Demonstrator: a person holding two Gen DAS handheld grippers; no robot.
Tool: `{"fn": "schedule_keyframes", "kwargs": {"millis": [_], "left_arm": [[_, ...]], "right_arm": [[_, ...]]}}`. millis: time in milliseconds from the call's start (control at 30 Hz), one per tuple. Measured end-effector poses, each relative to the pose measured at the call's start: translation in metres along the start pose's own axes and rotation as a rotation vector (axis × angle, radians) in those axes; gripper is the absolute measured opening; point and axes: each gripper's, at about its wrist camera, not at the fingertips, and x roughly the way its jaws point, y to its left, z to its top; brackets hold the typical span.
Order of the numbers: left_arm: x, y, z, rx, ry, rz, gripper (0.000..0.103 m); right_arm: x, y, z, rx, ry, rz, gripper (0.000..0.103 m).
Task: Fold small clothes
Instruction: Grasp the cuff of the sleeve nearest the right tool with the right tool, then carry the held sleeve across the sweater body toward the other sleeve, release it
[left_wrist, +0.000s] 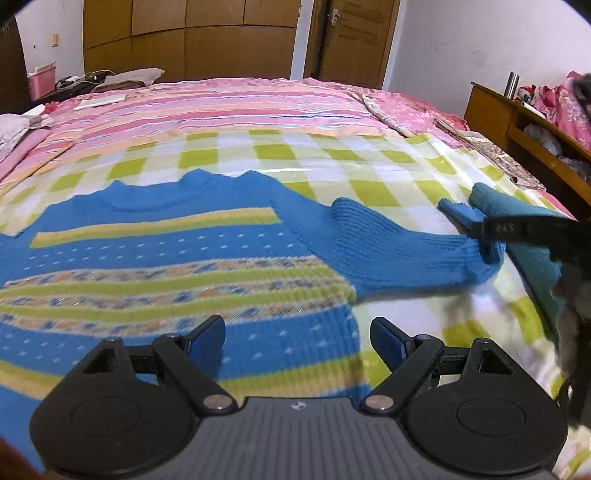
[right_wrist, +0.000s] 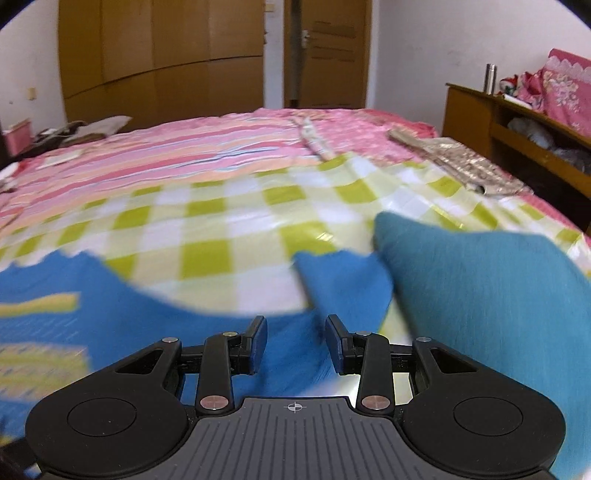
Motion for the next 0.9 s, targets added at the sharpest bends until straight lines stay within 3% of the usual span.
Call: {"fn": "schedule_keyframes", "kwargs": {"millis": [300, 367, 433, 533, 733, 900], "left_arm": [[0.015, 0.007, -0.001, 0.0, 0.001, 0.03, 0.09], [0.013, 0.012, -0.003, -0.007, 0.004, 0.032, 0.09], [0.009, 0.017, -0.005, -0.014, 0.006, 0.032, 0.09], [0.0, 0.026, -0.008, -0.013, -0.001, 0.035, 0.09], [-0.025, 0.056, -0.015, -0.037, -0.024, 0.052, 0.09], [-0.051, 0.086, -0.022, -0.071, -0.05, 0.078, 0.09]], "right_arm": [[0.06, -0.002, 0.014, -0.073, 0.057, -0.044, 0.031], [0.058, -0.001, 0.014, -0.098, 0.052, -0.05, 0.027], [0.057, -0.001, 0.015, -0.097, 0.055, -0.052, 0.009], [0.05, -0.009, 0.021, -0.034, 0.053, -0.024, 0.007], [0.01, 0.0, 0.039, 0.107, 0.005, 0.141, 0.007], [-0.029, 0.053, 0.052, 0.124, -0.035, 0.313, 0.007]]}}
